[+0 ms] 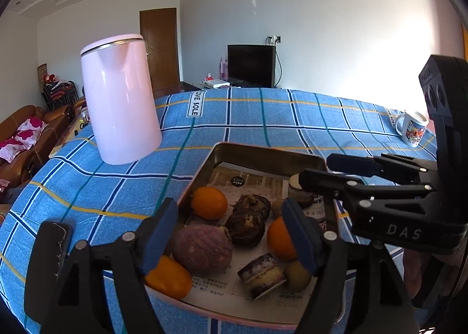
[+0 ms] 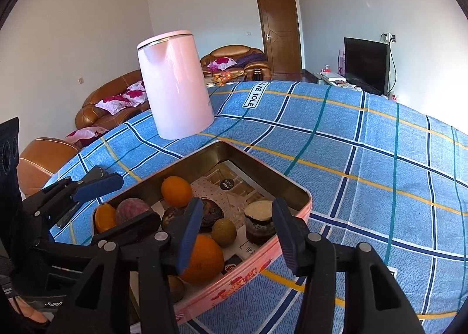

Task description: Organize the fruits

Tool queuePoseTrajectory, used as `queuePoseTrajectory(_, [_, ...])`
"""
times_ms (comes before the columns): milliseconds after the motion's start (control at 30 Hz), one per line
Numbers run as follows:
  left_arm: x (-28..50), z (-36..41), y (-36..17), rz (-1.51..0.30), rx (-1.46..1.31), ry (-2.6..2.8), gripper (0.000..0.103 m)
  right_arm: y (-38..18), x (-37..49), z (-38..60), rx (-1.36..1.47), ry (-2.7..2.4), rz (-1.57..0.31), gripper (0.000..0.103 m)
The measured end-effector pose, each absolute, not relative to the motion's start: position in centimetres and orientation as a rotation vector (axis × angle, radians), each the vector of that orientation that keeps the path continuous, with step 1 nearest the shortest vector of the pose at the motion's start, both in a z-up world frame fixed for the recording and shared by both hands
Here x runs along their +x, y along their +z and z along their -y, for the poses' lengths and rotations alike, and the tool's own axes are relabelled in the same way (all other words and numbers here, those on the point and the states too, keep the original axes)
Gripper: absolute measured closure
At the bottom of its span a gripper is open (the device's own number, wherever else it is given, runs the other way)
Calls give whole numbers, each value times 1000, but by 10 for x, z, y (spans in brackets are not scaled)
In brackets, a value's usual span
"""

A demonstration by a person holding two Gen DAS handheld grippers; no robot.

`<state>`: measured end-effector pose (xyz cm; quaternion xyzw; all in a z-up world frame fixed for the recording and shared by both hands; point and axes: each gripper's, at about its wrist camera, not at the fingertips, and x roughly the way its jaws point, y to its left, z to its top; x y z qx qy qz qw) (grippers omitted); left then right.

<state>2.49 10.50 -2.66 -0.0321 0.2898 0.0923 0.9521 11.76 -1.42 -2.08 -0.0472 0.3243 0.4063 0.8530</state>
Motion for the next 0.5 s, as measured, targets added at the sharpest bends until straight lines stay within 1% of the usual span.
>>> queuePoseTrajectory(67, [21,-103,-23,-575,-59,187,26,-16,112,18,-95,851,-667,49])
queuePoseTrajectory(167, [15,-103,-19,-554,-61,186,23,-10,103,25,-99,837,-636,46])
queuePoseTrajectory(233, [12,-103,-17,-544,-70,185,22,-6,96,32,-101,823,-610,41])
queuePoseTrajectory(300, [9,-103,-14,-535,-75,183,22,-2,89,40,-96,810,-589,39])
queuePoseTrajectory(467, [1,-100,-8,-507,-82,182,22,5,78,60,-78,777,-555,37])
queuePoseTrajectory(500, [0,-99,-7,-502,-83,180,20,6,76,63,-79,765,-546,35])
